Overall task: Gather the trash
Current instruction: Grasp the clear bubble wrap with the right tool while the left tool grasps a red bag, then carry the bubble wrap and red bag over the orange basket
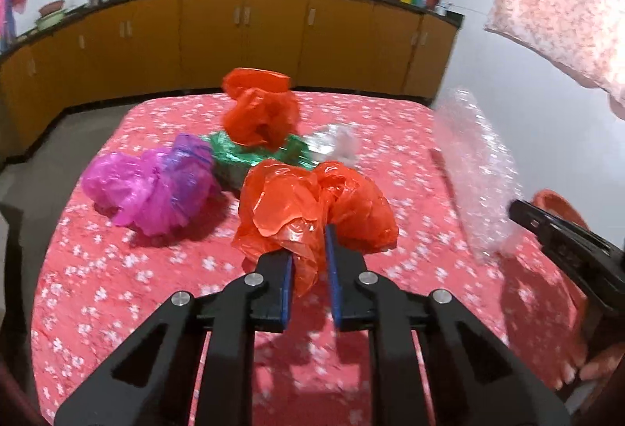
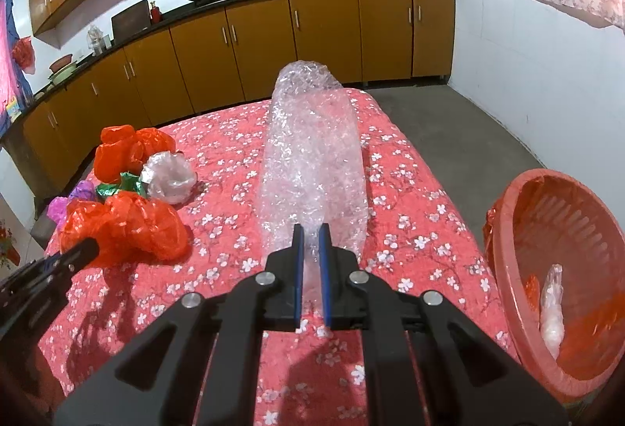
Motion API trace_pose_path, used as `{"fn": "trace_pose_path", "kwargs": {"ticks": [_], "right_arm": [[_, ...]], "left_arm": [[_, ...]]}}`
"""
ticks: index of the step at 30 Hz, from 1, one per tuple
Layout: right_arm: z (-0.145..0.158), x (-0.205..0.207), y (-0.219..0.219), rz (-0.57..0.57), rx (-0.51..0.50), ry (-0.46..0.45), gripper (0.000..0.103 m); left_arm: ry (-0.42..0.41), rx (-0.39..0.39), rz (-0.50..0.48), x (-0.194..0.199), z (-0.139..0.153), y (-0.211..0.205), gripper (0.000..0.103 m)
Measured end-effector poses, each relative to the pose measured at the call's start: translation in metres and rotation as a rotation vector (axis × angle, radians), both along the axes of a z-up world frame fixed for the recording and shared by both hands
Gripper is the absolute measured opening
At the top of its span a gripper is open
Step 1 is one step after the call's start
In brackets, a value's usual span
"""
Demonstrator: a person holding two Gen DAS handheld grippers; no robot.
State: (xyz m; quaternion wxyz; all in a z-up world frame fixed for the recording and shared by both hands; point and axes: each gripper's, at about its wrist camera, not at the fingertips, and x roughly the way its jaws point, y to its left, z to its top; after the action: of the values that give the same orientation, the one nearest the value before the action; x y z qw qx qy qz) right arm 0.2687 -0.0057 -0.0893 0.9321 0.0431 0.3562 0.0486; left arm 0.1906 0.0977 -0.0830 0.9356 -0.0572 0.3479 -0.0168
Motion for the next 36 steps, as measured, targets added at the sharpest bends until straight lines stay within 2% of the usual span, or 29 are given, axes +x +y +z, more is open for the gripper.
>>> {"fn": "trace_pose_path", "kwargs": {"ticks": [1,3,5,8,11,19,20,22,24,27,30,36], "right_arm": [[0.0,0.0,-0.001,-0.003,0.002,0.0,0.009],[0.001,0.0,-0.003,-0.006,0.006,0.0,0.009],[0.001,-0.001,-0.005,-0.009,0.008,-0.001,0.009],[0.002,-0.001,-0.007,-0.012,0.012,0.0,0.009],[0.001,-0.001,-0.009,-0.015,0.018,0.003,0.009],[0.0,-0.003,-0.015,-0.013,0.014,0.005,0.009],[0.0,-0.004,-0.017,-0.014,0.013,0.006,0.009],[0.0,-0.005,-0.018,-0.016,0.013,0.008,0.009],[0.0,-0.006,-0.021,-0.018,0.012,0.008,0.009],[-0.001,-0.008,-0.022,-0.018,0.012,0.008,0.009],[0.001,-0.011,-0.024,-0.015,0.013,0.004,0.009],[0.009,-0.023,-0.026,-0.009,0.019,-0.011,0.008]], "left_arm": [[-0.003,-0.001,-0.002,-0.003,0.001,-0.001,0.02],[-0.013,0.001,0.015,-0.006,0.003,-0.001,0.055],[-0.034,0.005,0.05,-0.006,0.006,0.003,0.064],[-0.024,-0.001,0.075,0.003,0.009,0.009,0.065],[-0.023,0.017,0.085,0.014,0.01,0.007,0.071],[0.007,0.041,0.084,0.042,0.006,-0.008,0.071],[0.004,0.048,0.084,0.044,0.006,-0.01,0.07],[-0.005,0.057,0.078,0.047,0.007,-0.013,0.06],[-0.001,0.063,0.074,0.048,0.007,-0.016,0.037],[0.0,0.065,0.07,0.046,0.007,-0.018,0.025],[-0.005,0.071,0.063,0.041,0.008,-0.019,0.017],[-0.034,0.074,0.066,0.023,0.019,-0.021,0.014]]}}
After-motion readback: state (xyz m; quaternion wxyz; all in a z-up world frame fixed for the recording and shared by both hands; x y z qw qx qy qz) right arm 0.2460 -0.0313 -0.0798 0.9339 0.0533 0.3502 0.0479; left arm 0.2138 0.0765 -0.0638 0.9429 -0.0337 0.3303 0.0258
